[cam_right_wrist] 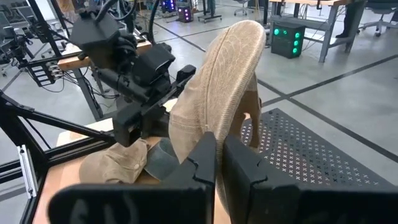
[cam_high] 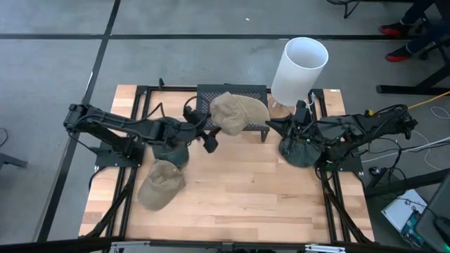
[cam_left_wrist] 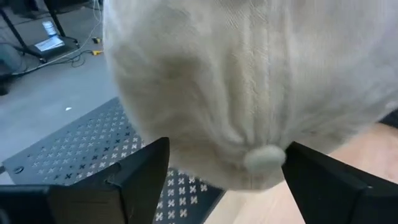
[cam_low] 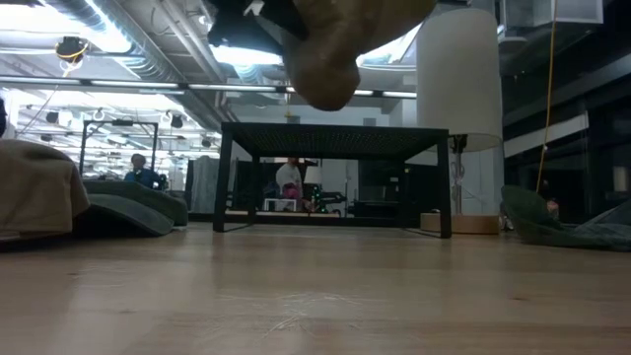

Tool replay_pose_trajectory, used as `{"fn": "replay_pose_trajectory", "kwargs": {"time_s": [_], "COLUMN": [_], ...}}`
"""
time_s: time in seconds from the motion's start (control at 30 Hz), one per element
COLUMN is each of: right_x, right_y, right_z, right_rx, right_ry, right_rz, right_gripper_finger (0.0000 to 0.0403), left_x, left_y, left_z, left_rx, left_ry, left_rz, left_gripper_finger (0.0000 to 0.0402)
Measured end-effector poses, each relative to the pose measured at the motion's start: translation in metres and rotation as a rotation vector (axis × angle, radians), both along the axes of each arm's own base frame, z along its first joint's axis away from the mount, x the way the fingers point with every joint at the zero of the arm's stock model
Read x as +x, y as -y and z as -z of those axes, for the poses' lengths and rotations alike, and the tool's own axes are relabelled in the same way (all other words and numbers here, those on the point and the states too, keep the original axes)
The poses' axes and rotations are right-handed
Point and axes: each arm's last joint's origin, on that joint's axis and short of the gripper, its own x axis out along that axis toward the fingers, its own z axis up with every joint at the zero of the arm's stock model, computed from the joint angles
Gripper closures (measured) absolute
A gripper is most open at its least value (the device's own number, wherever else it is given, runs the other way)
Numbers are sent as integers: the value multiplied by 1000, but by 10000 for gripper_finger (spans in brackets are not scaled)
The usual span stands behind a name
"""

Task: Pick & Place hat
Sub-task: Put the right brown cap on the shelf

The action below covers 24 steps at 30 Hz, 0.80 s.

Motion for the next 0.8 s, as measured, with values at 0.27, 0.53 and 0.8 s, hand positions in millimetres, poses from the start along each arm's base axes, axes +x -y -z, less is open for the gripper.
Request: {"fn": "replay_pose_trajectory", "kwargs": {"time_s": [0.27, 0.53, 0.8], "right_x": [0, 0, 0], "right_y": [0, 0, 0], "right_z": [1, 1, 1], "right_rx": [-1, 2, 1], "right_ry": [-13, -10, -9], "right_rz": [0, 1, 0], "right_gripper_finger": [389, 389, 389], "left_x": [-2, -9, -8], "left_y": [7, 9, -2], "left_z": [-7, -15, -14], "left_rx": [47, 69, -31], "left_ry": [-30, -4, 48], "left_rz": [201, 148, 115], "left_gripper_finger": [106, 107, 120]}}
